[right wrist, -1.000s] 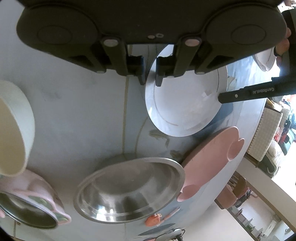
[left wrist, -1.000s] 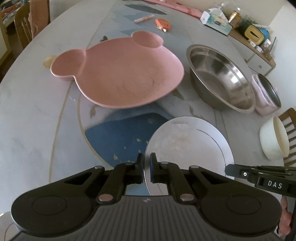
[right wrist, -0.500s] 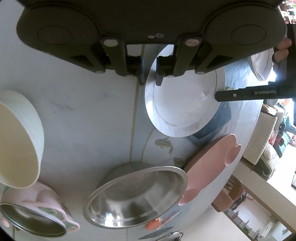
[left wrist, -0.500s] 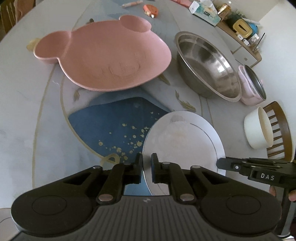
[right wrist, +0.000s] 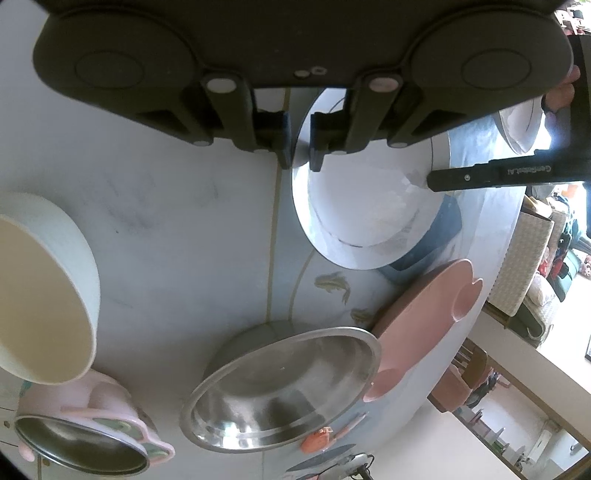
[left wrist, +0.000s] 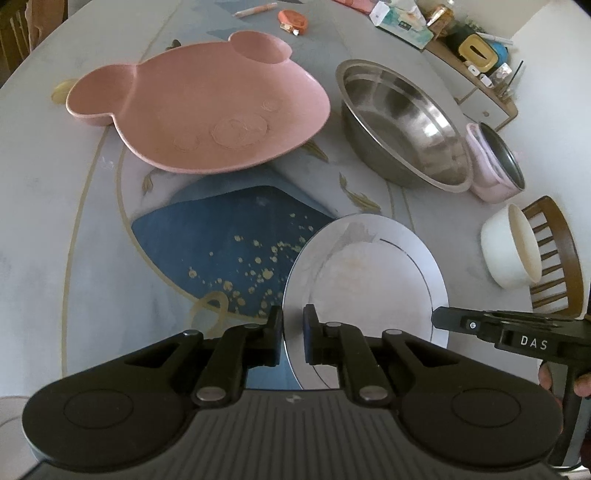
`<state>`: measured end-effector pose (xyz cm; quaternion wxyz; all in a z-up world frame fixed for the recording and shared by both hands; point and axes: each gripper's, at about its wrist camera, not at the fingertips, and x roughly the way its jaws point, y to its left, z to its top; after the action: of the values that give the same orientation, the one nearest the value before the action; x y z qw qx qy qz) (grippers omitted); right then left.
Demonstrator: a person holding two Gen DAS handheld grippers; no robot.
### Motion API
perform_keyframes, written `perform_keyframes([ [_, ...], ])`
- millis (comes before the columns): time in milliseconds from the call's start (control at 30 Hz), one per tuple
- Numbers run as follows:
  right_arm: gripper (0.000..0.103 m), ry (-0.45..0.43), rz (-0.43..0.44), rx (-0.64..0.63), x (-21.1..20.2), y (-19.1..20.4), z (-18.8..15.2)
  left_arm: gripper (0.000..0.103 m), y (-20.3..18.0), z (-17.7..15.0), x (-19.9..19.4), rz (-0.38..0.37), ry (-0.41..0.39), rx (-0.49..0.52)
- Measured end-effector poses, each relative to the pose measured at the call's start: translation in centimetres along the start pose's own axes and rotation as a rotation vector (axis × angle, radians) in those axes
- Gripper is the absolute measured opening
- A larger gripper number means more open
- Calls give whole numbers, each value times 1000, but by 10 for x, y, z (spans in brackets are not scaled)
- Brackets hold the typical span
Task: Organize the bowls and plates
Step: 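Lift the small white plate with both grippers and carry it over the large plate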
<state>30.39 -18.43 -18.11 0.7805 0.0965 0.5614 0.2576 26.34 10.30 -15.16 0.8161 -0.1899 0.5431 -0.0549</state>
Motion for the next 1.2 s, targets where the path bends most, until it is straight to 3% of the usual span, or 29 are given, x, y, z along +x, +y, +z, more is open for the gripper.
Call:
perform_keyframes([
  [667,8,8,32,-16,-44,46,-31,9,8,-51,-74,-29,-59,-49],
  [1200,7,68,95,-98,-26,124,-56,9,74,-98,-134,17,-110,-154],
])
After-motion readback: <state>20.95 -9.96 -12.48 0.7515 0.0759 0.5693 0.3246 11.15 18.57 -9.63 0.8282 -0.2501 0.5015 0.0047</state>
